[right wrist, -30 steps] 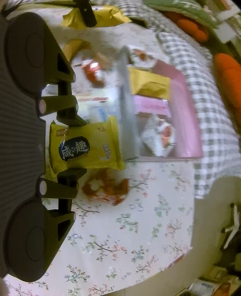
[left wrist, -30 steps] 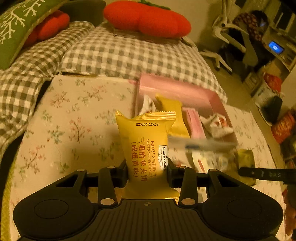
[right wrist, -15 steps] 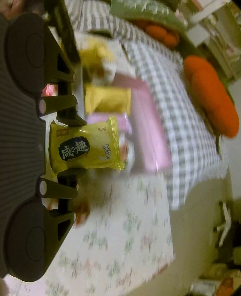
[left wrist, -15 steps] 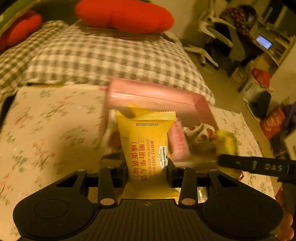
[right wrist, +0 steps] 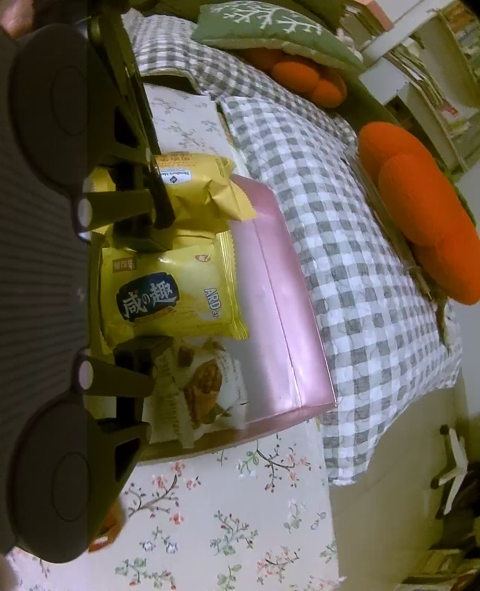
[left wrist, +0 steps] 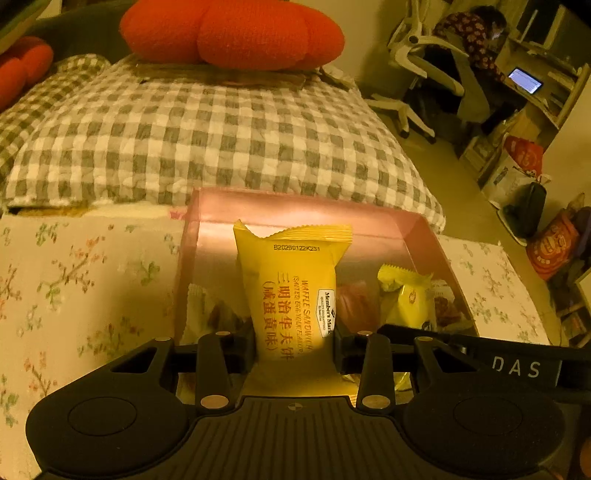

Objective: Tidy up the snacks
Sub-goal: 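Place the yellow egg-yolk pastry packet with the left gripper while the right gripper places the yellow ARD packet, then grasp the gold bar snack from the table with the left gripper, then hold the gold bar with the left gripper while the right gripper grasps the white milk-bar packet, then lower the gold bar into the box with the left gripper while the right gripper places the milk-bar packet, then grasp the white milk-bar packet from the table with the right gripper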

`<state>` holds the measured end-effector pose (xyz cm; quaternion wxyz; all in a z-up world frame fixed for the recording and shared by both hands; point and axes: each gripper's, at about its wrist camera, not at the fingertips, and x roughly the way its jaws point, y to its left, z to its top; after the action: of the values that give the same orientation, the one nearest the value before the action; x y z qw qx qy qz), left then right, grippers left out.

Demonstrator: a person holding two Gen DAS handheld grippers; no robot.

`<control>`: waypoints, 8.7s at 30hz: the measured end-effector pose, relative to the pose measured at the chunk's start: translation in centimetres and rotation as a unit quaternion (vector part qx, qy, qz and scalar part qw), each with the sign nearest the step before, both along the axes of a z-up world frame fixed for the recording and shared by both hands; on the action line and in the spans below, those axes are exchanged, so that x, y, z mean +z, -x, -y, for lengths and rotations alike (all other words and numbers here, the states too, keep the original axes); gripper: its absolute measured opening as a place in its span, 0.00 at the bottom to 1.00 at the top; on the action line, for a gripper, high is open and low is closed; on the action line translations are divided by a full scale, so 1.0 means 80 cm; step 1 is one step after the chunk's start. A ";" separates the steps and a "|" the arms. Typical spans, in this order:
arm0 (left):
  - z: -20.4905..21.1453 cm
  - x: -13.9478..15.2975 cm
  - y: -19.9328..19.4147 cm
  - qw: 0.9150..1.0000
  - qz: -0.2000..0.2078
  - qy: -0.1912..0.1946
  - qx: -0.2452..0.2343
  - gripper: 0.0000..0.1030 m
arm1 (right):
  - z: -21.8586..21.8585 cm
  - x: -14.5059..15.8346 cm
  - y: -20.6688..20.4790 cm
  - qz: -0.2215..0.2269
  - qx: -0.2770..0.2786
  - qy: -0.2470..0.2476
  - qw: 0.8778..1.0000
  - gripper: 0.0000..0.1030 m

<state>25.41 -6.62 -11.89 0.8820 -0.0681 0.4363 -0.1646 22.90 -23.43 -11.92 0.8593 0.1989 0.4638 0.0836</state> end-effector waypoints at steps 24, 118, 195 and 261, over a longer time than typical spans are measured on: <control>-0.074 0.084 0.054 0.997 0.059 0.004 0.055 0.73 | 0.042 0.060 0.057 0.053 -0.085 0.051 0.994 0.68; -0.072 0.016 0.172 0.990 -0.040 0.018 0.134 0.23 | 0.119 -0.054 0.116 -0.162 -0.276 -0.157 0.934 0.64; 0.035 -0.010 -0.001 0.998 0.015 0.062 -0.012 0.23 | 0.028 -0.001 0.002 0.016 -0.024 0.011 1.000 0.18; -0.033 -0.055 0.151 0.989 -0.062 -0.126 -0.056 0.69 | -0.020 0.000 0.086 -0.057 0.082 0.161 0.982 0.69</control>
<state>13.33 -3.96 -16.33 0.8443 0.0580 0.5103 -0.1528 16.03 -21.85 -11.93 0.8425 0.0241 0.5341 0.0663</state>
